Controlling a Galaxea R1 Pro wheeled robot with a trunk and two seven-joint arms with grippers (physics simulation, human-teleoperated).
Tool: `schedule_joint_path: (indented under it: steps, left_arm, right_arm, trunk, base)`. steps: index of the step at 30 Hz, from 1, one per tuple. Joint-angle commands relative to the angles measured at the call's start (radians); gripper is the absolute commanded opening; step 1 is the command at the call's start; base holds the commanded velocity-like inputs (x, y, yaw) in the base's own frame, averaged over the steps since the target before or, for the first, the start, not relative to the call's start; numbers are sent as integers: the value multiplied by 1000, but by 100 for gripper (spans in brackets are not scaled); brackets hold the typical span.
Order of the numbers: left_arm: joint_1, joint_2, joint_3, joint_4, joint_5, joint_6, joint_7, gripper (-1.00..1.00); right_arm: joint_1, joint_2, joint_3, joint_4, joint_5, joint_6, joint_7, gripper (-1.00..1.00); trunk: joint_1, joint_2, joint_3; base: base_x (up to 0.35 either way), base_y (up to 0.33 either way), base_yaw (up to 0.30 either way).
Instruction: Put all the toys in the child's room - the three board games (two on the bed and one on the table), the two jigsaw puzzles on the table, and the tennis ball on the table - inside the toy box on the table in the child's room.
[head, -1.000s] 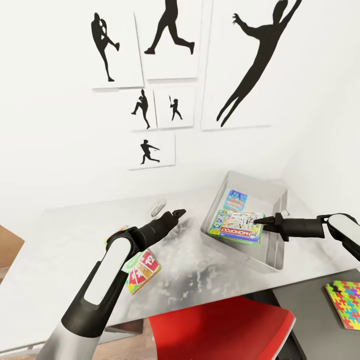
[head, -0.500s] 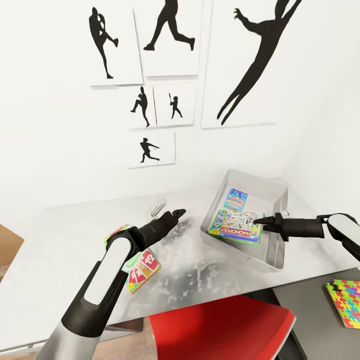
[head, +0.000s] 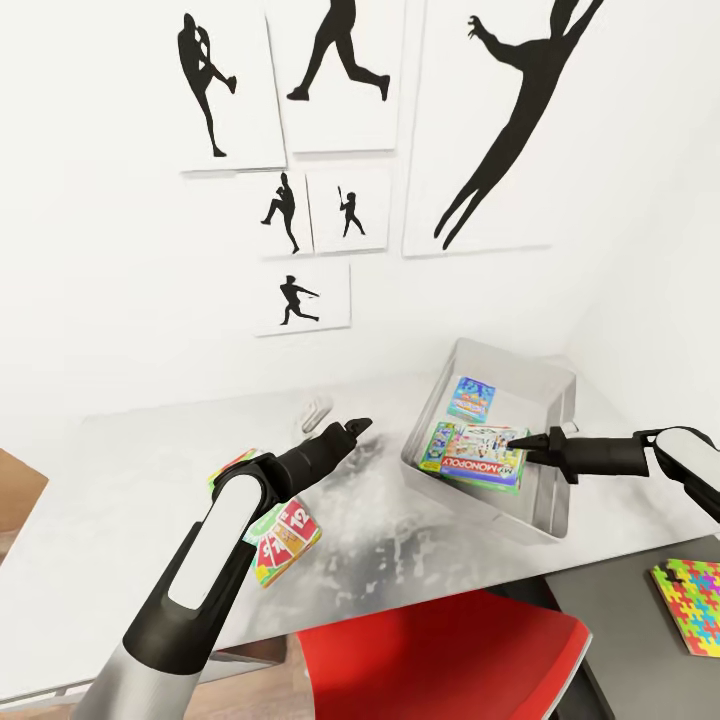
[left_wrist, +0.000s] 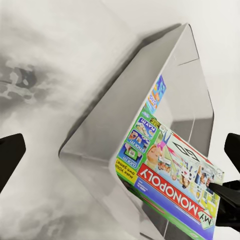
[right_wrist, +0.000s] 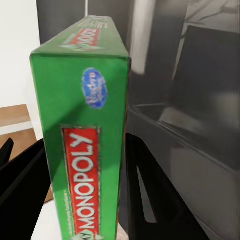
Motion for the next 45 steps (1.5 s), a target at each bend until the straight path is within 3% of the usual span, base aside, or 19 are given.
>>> schedule_joint_path:
  steps: [1,20,45]
  left_arm:
    - [-1,0,0,-1,9,1,9,100]
    - [-1,0,0,-1,9,1,9,100]
    - [-1,0,0,-2,9,1,9,100]
  right_arm:
    - [-2,-1,4,0,5,0,8,-100]
    - [-21,-1,4,-1,5,0,-3,-100]
    - [-43,11,4,14,5,0,-7,-100]
  trunk:
    - [1,-2,-2]
    - [1,-2,-4]
    - [1,-2,-39]
  base:
    - [0,0,0]
    - [0,0,0]
    - [0,0,0]
